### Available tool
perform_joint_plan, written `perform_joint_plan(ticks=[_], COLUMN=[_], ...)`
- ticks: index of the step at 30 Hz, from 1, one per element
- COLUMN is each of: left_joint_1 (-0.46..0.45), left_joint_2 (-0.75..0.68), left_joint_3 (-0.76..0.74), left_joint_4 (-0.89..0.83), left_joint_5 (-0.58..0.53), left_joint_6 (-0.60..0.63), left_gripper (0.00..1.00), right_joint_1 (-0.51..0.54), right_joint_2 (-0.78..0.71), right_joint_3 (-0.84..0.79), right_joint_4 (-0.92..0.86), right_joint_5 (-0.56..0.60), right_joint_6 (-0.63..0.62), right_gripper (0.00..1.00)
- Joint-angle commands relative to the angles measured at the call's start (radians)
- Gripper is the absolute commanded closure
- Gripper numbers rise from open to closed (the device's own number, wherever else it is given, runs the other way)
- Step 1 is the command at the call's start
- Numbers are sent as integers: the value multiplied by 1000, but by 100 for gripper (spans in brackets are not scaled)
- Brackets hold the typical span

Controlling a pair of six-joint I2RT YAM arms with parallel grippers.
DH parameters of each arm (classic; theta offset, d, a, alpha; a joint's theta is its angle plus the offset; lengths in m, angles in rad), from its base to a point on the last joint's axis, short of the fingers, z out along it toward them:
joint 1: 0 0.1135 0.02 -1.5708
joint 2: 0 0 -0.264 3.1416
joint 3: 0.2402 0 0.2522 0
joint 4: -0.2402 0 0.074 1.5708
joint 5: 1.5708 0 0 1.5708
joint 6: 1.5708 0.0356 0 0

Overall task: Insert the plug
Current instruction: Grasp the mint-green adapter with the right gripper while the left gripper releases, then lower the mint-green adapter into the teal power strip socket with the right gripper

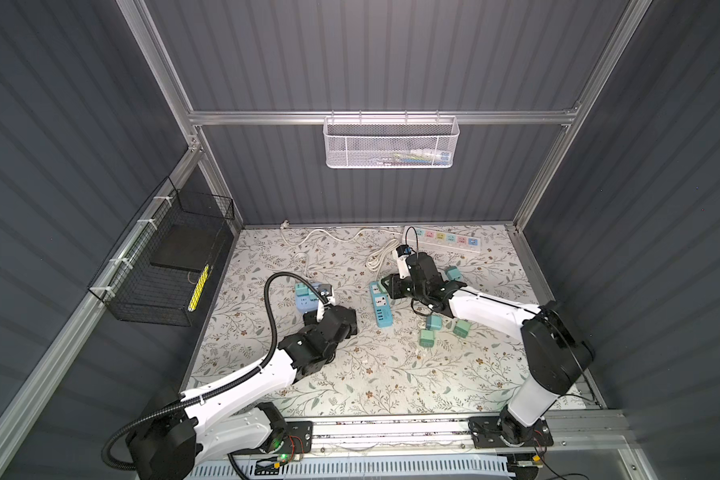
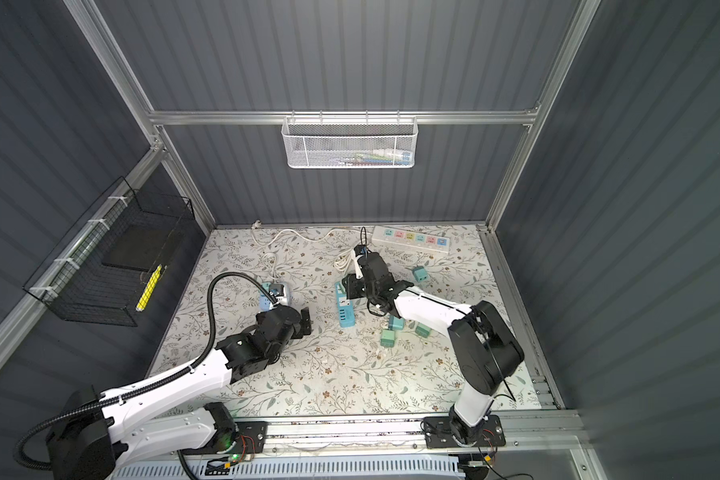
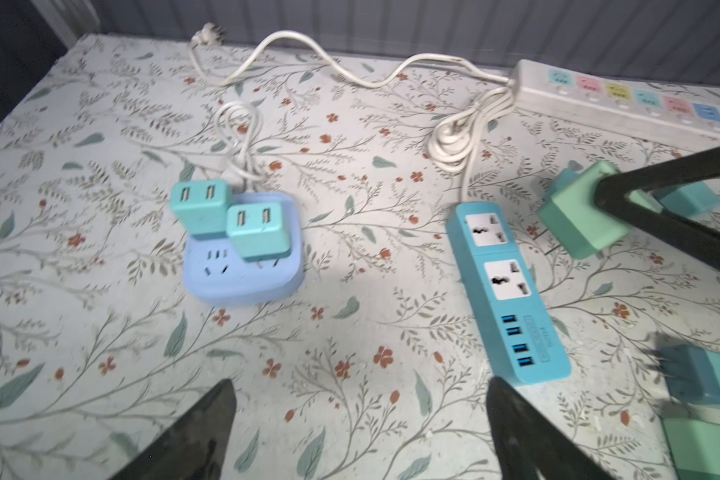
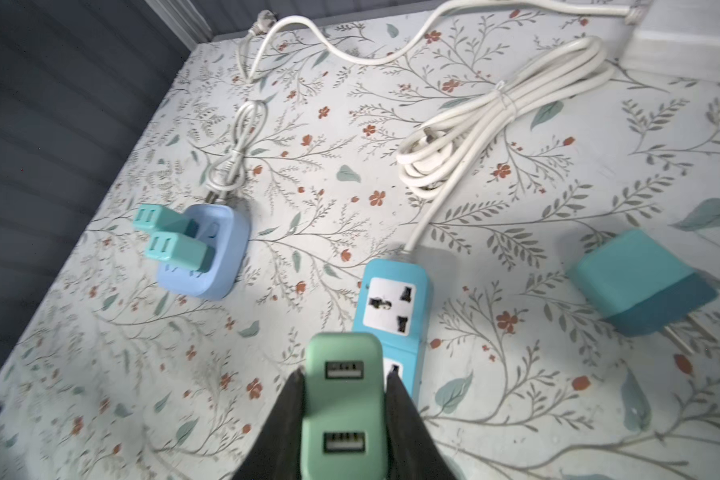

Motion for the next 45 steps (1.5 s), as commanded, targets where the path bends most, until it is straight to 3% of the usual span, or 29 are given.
perform_joint_plan(ticks=[1, 11, 29, 45], left_joint_1=[6, 16, 27, 35], left_joint_2=[-66, -131, -153, -200], left_joint_3=[-36, -48, -53, -76], left_joint_4=[-54, -90, -97, -119], left_joint_5=[-39, -36, -27, -31], left_joint_6=[-126, -96, -102, -94], left_gripper=[6, 4, 3, 3], right_joint_1=[18, 35, 54, 110], right_joint_2=[52, 174, 208, 254], right_joint_3=[51, 119, 89, 150], right_joint_4=[94, 59, 9, -135], right_joint_5=[152, 266, 264, 377], right_joint_6=[-22, -15, 21, -95], right_gripper=[85, 85, 85, 84])
